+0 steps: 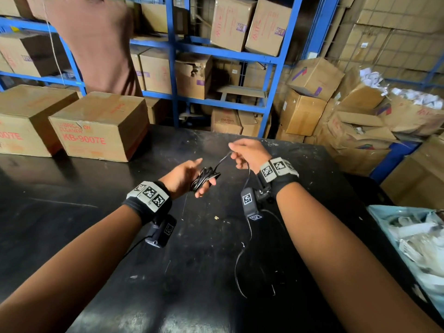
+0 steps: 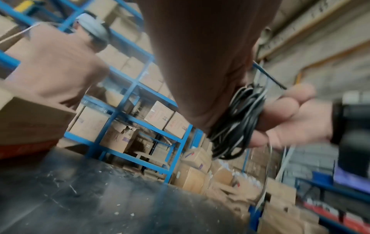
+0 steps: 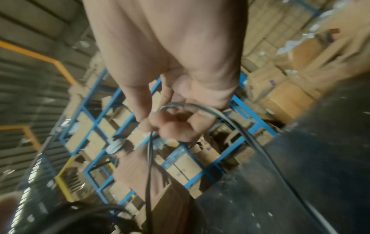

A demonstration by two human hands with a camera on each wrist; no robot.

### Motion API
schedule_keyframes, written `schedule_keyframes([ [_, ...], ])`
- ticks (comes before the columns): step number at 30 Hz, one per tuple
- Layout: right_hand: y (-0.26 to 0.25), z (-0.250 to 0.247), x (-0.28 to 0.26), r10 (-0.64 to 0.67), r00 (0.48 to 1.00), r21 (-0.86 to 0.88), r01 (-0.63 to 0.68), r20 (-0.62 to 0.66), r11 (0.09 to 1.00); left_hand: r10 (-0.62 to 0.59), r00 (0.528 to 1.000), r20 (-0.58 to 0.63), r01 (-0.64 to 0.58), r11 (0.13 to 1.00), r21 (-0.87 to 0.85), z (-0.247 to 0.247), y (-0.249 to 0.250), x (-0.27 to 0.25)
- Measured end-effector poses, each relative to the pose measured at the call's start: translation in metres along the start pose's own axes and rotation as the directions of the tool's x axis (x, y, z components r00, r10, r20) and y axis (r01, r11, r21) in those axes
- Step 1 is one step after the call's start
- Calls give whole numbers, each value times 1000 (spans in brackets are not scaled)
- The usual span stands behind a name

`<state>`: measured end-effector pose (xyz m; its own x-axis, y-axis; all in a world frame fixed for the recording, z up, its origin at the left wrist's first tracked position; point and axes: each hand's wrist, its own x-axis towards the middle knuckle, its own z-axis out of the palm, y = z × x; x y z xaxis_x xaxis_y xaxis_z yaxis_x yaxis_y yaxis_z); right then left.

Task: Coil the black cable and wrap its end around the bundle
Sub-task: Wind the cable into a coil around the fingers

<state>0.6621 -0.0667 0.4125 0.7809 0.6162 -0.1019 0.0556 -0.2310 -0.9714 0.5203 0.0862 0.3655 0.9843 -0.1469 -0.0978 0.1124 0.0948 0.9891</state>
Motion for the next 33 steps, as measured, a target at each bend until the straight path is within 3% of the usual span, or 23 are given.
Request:
schedule_keyframes([
  [3, -25, 14, -12, -49, 993, -152, 66, 109, 986, -60, 985, -163, 65, 998, 22, 5, -4, 9],
  [6, -28, 34, -25, -74, 981, -269, 121, 179, 956, -1, 928, -372, 23, 998, 57, 2, -2, 19],
  [10, -18, 52, -38, -91, 964, -211, 146, 249, 966, 92, 827, -555, -49, 995, 92, -10, -6, 25],
  [13, -4, 65, -41, -63, 962, -110, 96, 267, 989, 87, 783, -616, -127, 992, -21, -13, 0, 24],
  [17, 25, 77, -38, -43, 958, 7, 43, 284, 999, 62, 803, -593, -293, 907, -303, -19, 11, 22],
  [21, 52, 72, -37, 10, 951, -50, 6, 309, 999, 114, 859, -500, -356, 834, -422, -15, 25, 15],
  [25, 67, 54, -33, 42, 955, -94, -15, 292, 995, 185, 900, -395, -345, 856, -385, -6, 40, 7],
  [29, 58, 29, -23, 89, 992, -144, -76, 90, 987, 237, 928, -286, -321, 899, -297, -7, 39, -2],
  [33, 32, 14, -9, -16, 1000, -331, 15, -1, 944, 202, 968, -147, -215, 973, -78, -10, 23, -5],
])
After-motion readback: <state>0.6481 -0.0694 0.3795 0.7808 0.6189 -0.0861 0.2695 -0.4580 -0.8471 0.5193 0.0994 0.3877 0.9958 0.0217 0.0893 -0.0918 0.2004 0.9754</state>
